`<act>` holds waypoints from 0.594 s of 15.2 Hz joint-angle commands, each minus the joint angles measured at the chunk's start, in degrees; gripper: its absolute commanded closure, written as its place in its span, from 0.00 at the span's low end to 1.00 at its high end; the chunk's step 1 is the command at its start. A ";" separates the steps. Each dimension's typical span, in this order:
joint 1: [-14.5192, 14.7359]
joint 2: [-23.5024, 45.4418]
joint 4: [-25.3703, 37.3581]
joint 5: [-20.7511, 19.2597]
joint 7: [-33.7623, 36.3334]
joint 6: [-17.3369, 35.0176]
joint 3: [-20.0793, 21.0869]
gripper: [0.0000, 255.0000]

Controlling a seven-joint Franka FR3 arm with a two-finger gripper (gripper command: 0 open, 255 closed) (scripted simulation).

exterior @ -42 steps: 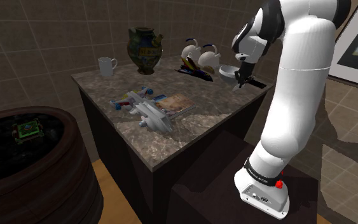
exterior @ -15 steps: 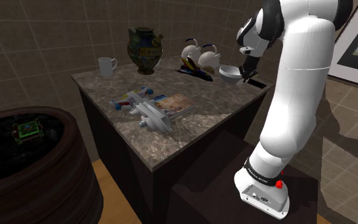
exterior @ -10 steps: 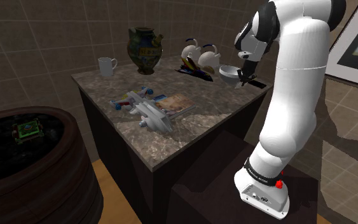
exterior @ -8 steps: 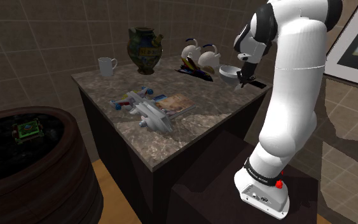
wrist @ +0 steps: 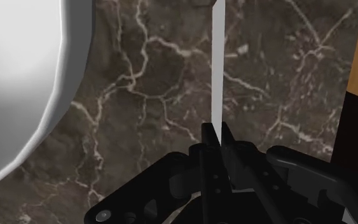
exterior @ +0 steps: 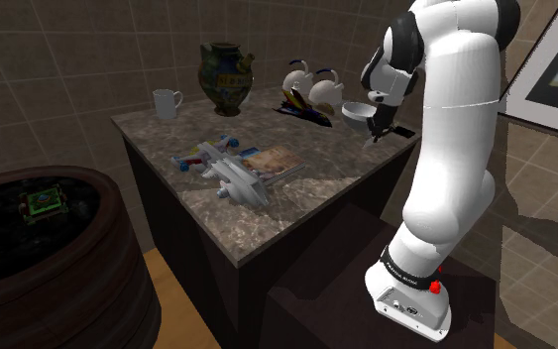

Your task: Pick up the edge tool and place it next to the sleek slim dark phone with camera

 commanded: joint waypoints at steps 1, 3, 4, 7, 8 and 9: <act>-0.07 0.14 -0.13 0.07 -0.07 0.08 0.06 1.00; -0.07 0.14 -0.13 0.07 -0.07 0.08 0.05 1.00; -0.07 0.14 -0.13 0.07 -0.07 0.08 0.05 1.00; -0.05 0.12 -0.17 0.06 -0.07 0.10 0.04 0.00; -0.04 0.10 -0.18 0.06 -0.06 0.10 0.04 0.00; -0.04 0.11 -0.18 0.06 -0.07 0.11 0.04 0.00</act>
